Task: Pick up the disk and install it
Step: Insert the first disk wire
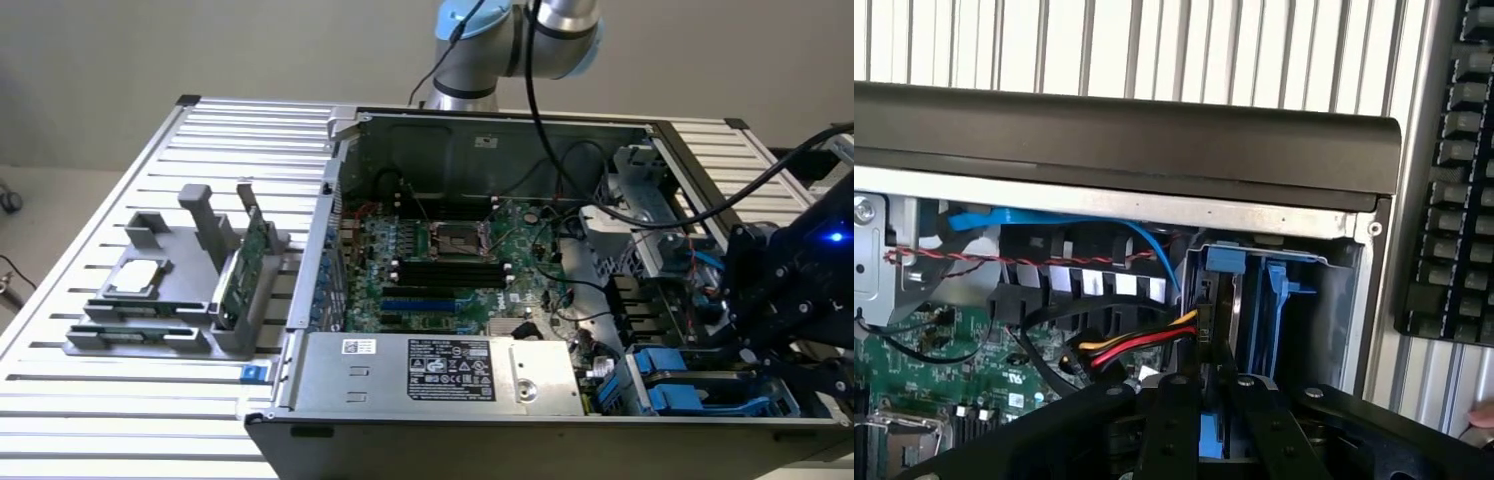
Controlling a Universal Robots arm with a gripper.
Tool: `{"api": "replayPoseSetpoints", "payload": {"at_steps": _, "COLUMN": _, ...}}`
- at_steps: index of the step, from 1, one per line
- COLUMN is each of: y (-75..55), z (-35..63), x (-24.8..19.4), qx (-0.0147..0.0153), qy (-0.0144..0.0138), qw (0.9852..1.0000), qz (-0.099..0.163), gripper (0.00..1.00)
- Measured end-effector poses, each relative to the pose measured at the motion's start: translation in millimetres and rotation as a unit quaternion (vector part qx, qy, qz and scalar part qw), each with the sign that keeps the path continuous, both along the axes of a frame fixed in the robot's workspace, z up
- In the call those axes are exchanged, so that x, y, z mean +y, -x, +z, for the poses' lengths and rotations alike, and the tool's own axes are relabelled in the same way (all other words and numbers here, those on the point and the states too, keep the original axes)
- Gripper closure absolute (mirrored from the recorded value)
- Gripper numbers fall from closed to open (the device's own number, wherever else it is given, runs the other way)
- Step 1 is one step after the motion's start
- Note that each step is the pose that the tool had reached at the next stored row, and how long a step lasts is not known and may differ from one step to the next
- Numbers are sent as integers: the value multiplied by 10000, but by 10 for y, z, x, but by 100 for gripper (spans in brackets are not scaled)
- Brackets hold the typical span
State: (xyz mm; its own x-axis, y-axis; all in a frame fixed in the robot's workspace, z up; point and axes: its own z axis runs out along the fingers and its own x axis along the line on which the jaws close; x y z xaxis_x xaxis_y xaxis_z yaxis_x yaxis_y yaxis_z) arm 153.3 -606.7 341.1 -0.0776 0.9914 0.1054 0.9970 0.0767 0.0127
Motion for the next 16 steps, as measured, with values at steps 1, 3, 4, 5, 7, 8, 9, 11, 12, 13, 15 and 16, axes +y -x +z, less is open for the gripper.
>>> {"api": "replayPoseSetpoints", "payload": {"at_steps": 1, "y": -7, "z": 0, "x": 3, "qx": 2, "qy": 2, "qw": 10000, "qz": -17, "gripper": 84}}
{"api": "replayPoseSetpoints", "payload": {"at_steps": 3, "y": -12, "z": 0, "x": 11, "qx": 10, "qy": 3, "qw": 10000, "qz": -57, "gripper": 84}}
{"api": "replayPoseSetpoints", "payload": {"at_steps": 4, "y": -13, "z": -1, "x": 14, "qx": 16, "qy": 2, "qw": 10000, "qz": -81, "gripper": 84}}
{"api": "replayPoseSetpoints", "payload": {"at_steps": 5, "y": -14, "z": -2, "x": 16, "qx": 29, "qy": 2, "qw": 9999, "qz": -112, "gripper": 84}}
{"api": "replayPoseSetpoints", "payload": {"at_steps": 7, "y": -14, "z": -5, "x": 19, "qx": 70, "qy": 2, "qw": 9998, "qz": -172, "gripper": 84}}
{"api": "replayPoseSetpoints", "payload": {"at_steps": 8, "y": -14, "z": -6, "x": 22, "qx": 90, "qy": 3, "qw": 9998, "qz": -197, "gripper": 84}}
{"api": "replayPoseSetpoints", "payload": {"at_steps": 9, "y": -15, "z": -7, "x": 23, "qx": 112, "qy": 4, "qw": 9997, "qz": -218, "gripper": 84}}
{"api": "replayPoseSetpoints", "payload": {"at_steps": 11, "y": -25, "z": -8, "x": 27, "qx": 146, "qy": 7, "qw": 9996, "qz": -243, "gripper": 84}}
{"api": "replayPoseSetpoints", "payload": {"at_steps": 12, "y": -38, "z": -8, "x": 31, "qx": 154, "qy": 10, "qw": 9996, "qz": -251, "gripper": 84}}
{"api": "replayPoseSetpoints", "payload": {"at_steps": 13, "y": -52, "z": -10, "x": 34, "qx": 160, "qy": 14, "qw": 9995, "qz": -257, "gripper": 84}}
{"api": "replayPoseSetpoints", "payload": {"at_steps": 15, "y": -68, "z": -11, "x": 38, "qx": 174, "qy": 28, "qw": 9995, "qz": -267, "gripper": 84}}
{"api": "replayPoseSetpoints", "payload": {"at_steps": 16, "y": -68, "z": -13, "x": 39, "qx": 182, "qy": 35, "qw": 9995, "qz": -272, "gripper": 84}}
